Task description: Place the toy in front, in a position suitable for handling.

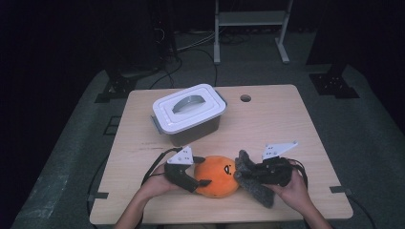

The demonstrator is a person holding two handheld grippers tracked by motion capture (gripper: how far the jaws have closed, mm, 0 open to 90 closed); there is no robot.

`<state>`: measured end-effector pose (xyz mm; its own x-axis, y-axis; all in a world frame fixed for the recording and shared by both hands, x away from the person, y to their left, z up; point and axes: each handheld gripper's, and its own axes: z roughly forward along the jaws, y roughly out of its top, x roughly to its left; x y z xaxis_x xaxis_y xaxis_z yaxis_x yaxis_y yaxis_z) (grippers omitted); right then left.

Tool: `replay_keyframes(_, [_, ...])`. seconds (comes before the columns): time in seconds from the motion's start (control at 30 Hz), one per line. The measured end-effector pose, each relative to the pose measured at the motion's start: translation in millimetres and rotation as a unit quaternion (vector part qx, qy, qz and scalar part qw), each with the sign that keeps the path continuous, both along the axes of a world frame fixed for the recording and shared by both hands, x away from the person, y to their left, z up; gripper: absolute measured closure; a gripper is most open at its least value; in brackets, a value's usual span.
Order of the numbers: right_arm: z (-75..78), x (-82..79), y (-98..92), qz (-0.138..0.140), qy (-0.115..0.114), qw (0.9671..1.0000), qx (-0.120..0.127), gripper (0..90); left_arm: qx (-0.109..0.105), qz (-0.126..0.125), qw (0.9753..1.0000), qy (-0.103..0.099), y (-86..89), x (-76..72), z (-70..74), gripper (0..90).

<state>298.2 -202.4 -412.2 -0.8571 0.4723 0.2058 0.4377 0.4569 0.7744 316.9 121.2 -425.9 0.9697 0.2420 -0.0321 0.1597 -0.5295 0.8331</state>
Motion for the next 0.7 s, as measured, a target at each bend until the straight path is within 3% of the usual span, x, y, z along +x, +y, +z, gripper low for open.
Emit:
replay_keyframes(0.13, [17.8, -6.6, 13.1, 0.017, -0.021, 0.9991, 0.032, 73.0, -0.002, -0.006, 1.0, -0.004, -5.7, -1.9, 0.7, 22.6])
replay_keyframes(0.23, [23.9, -10.7, 33.0, 0.037, -0.046, 0.9982, 0.014, 72.9, 0.001, -0.012, 0.9998, -0.015, -10.8, -5.7, 2.4, 22.8])
replay_keyframes(0.3, [18.6, -10.1, 40.0, 0.047, -0.047, 0.9977, -0.007, 72.9, 0.004, -0.015, 0.9997, -0.019, -10.7, -6.7, 2.9, 23.2])
replay_keyframes(0.4, [13.2, -6.4, 31.6, 0.045, -0.03, 0.9985, 0.004, 73.0, -0.001, -0.018, 0.9997, -0.017, -6.4, -7.7, 2.5, 25.0])
replay_keyframes(0.47, [11.9, -5.6, 21.5, 0.03, -0.032, 0.999, -0.007, 73.0, -0.001, -0.019, 0.9997, -0.017, -5.8, -8.3, 2.7, 25.0])
replay_keyframes(0.57, [7.6, -3.0, 6.8, 0.008, -0.016, 0.9998, -0.006, 73.0, 0.001, -0.023, 0.9995, -0.023, -8.2, -10.3, 4.2, 26.0])
replay_keyframes(0.7, [17.7, -2.0, 7.6, 0.009, -0.018, 0.9995, 0.026, 73.0, -0.007, -0.04, 0.9986, -0.033, -15.6, -16.1, 9.3, 27.6])
